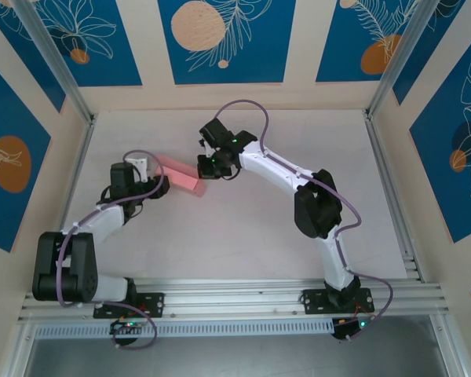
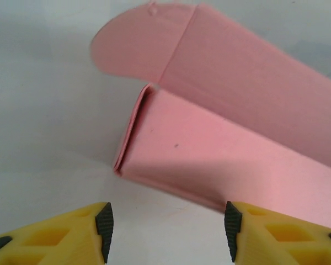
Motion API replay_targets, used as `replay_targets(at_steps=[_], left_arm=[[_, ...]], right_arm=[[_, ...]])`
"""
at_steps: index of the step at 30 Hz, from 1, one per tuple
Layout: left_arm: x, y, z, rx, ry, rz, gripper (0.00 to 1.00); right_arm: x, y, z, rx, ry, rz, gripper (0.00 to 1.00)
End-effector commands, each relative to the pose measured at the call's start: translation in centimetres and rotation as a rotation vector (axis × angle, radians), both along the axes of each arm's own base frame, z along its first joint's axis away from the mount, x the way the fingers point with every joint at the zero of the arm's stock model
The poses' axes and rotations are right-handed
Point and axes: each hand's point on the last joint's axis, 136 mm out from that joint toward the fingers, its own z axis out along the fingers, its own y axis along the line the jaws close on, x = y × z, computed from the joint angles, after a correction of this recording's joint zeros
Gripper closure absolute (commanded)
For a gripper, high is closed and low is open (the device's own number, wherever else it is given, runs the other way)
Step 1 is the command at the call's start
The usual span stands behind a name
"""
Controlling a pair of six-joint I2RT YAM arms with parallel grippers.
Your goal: Fold the paper box
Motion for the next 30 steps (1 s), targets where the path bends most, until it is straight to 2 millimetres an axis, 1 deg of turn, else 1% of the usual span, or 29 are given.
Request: replay_targets(at_steps=[1, 3, 8, 10, 13, 15, 18, 21, 22, 24, 26, 27, 29, 30], left_arm=[[0.9, -1.0, 2.7, -0.043, -0.078, -0.052, 0.44], [0.8, -1.7, 3.0, -0.052, -0.083, -0.075, 0.45], [0.1, -4.1, 3.4, -0.077, -0.071, -0.122, 0.56], [-0.6, -5.5, 3.8, -0.084, -0.067, -0.141, 0.58], [-1.7, -7.4, 4.5, -0.077, -0.066, -0.146, 0.62], [-2.1, -8.2, 4.8, -0.068, -0.059, -0.144, 0.64], [-2.4, -9.0, 4.7, -0.058, -0.045, -0.137, 0.67], [-2.2, -9.3, 4.0, -0.064, -0.035, -0.128, 0.72], [-2.1, -9.5, 4.1, -0.071, -0.035, -0.139, 0.72], [-2.1, -9.8, 5.0, -0.078, -0.052, -0.158, 0.72], [-2.1, -10.0, 6.6, -0.074, -0.08, -0.178, 0.72], [-2.3, -10.1, 7.8, -0.072, -0.1, -0.196, 0.7], [-2.8, -10.4, 10.2, -0.053, -0.148, -0.245, 0.65], [-3.1, -10.3, 11.2, -0.013, -0.168, -0.27, 0.6]], right_arm=[[-2.1, -0.8, -1.4, -0.04, 0.1, 0.082, 1.0], [-2.6, -1.0, -1.3, -0.031, 0.119, 0.11, 1.0], [-3.6, -2.1, -0.9, 0.002, 0.178, 0.159, 1.0], [-4.1, -2.9, -0.6, 0.008, 0.193, 0.175, 1.0], [-4.6, -4.2, -0.1, -0.013, 0.186, 0.189, 1.0], [-5.0, -4.7, 0.1, -0.016, 0.186, 0.2, 1.0], [-5.1, -5.3, 0.0, -0.022, 0.175, 0.201, 0.97], [-4.6, -5.8, -0.2, -0.018, 0.171, 0.174, 0.97], [-4.3, -6.0, -0.2, -0.015, 0.17, 0.166, 0.97], [-3.9, -6.1, -0.2, -0.006, 0.172, 0.159, 0.97], [-3.4, -6.4, -0.1, -0.009, 0.17, 0.161, 0.97], [-3.2, -6.4, 0.0, -0.011, 0.169, 0.165, 0.97], [-2.9, -6.6, 0.2, -0.022, 0.168, 0.166, 0.97], [-2.7, -6.7, 0.3, -0.023, 0.167, 0.166, 0.97]])
